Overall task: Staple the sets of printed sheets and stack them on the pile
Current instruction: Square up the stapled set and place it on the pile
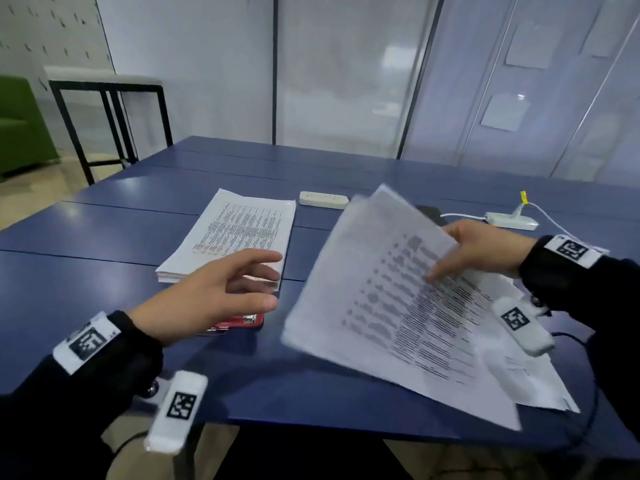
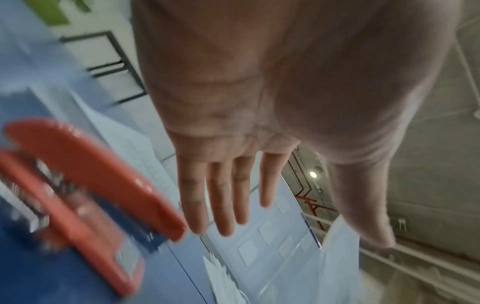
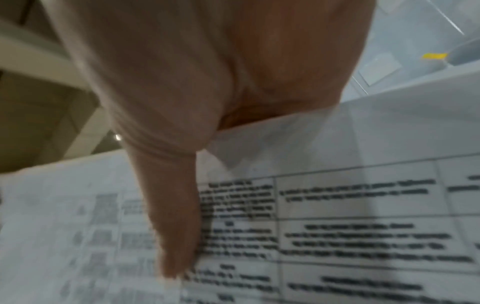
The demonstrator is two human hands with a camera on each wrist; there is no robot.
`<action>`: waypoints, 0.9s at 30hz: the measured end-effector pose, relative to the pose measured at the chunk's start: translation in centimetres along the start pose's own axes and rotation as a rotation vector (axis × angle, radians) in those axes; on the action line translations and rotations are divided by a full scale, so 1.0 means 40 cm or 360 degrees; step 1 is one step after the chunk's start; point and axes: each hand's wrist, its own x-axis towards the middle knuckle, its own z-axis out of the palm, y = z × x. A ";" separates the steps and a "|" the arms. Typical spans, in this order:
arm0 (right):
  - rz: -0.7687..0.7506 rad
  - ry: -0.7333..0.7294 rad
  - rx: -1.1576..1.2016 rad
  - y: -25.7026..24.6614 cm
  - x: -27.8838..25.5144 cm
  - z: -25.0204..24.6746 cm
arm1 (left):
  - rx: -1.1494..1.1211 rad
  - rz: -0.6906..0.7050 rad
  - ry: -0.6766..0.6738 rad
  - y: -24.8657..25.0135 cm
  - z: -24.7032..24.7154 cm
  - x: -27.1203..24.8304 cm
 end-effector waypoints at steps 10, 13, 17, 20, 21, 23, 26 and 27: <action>-0.0513 0.0645 0.1324 -0.105 -0.050 0.031 | -0.0436 0.0610 0.0934 0.248 0.084 0.196; -0.0538 0.0652 0.1501 -0.125 -0.056 0.011 | -0.0429 0.0717 0.1029 0.320 0.065 0.223; -0.0579 0.0687 0.1417 -0.124 -0.059 0.055 | -0.0189 0.0659 0.0982 0.276 0.106 0.187; -0.0543 0.0828 0.1186 -0.107 -0.048 0.146 | -0.0111 0.0508 0.0789 0.159 0.159 0.140; -0.0529 0.0858 0.1165 -0.107 -0.044 0.164 | -0.0094 0.0504 0.0777 0.136 0.160 0.136; -0.0570 0.0940 0.1238 -0.133 -0.037 0.164 | -0.0130 0.0561 0.0827 0.150 0.146 0.142; -0.0759 0.1027 0.1361 -0.203 -0.032 0.101 | -0.0174 0.0695 0.0825 0.258 0.100 0.156; -0.0805 0.1022 0.1413 -0.225 -0.035 0.080 | -0.0211 0.0728 0.0800 0.294 0.079 0.161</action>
